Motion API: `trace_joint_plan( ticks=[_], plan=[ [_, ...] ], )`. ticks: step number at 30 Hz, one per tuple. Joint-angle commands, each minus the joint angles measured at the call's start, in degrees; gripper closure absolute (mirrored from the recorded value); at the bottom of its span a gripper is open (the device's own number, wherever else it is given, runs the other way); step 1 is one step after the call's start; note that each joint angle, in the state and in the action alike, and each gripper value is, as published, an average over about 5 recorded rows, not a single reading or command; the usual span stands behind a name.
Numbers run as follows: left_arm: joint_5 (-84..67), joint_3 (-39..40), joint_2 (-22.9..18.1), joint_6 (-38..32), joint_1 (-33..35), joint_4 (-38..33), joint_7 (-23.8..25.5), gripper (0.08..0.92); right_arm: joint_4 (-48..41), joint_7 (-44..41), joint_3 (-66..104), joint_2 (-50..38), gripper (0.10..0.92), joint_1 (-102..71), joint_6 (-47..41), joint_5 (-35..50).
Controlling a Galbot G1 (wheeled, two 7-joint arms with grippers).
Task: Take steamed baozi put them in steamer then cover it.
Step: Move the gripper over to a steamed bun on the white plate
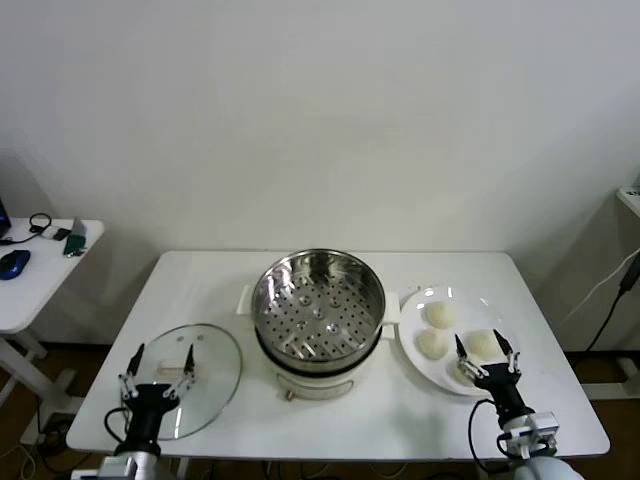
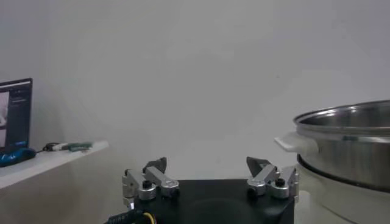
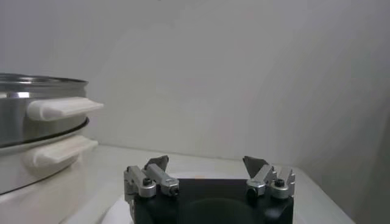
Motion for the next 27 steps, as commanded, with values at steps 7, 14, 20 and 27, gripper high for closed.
trace_joint_plan(
  ticks=[7,14,20,27],
  plan=[
    [1.18,0.99,0.7,0.57,0.37,-0.48,-2.3,0.177,-2.47,-12.27,-1.71,-17.08,0.203,8.88,-10.36,-4.71],
    [1.28,2.27,1.08,1.13,2.06,-2.2,-4.05,0.177,-10.61,-24.26,-12.11,-34.85,0.203,20.93,-14.34,-6.02],
    [1.29,3.13,1.19,1.39,2.85,-3.32,-4.84,0.177,-19.37,-35.15,-29.1,-43.99,0.203,38.14,-13.82,-11.26],
    [1.44,3.1,1.49,1.95,3.05,-3.56,-4.98,0.177,-29.68,-47.93,-58.67,-44.46,0.203,67.33,-10.52,-16.58]
  ],
)
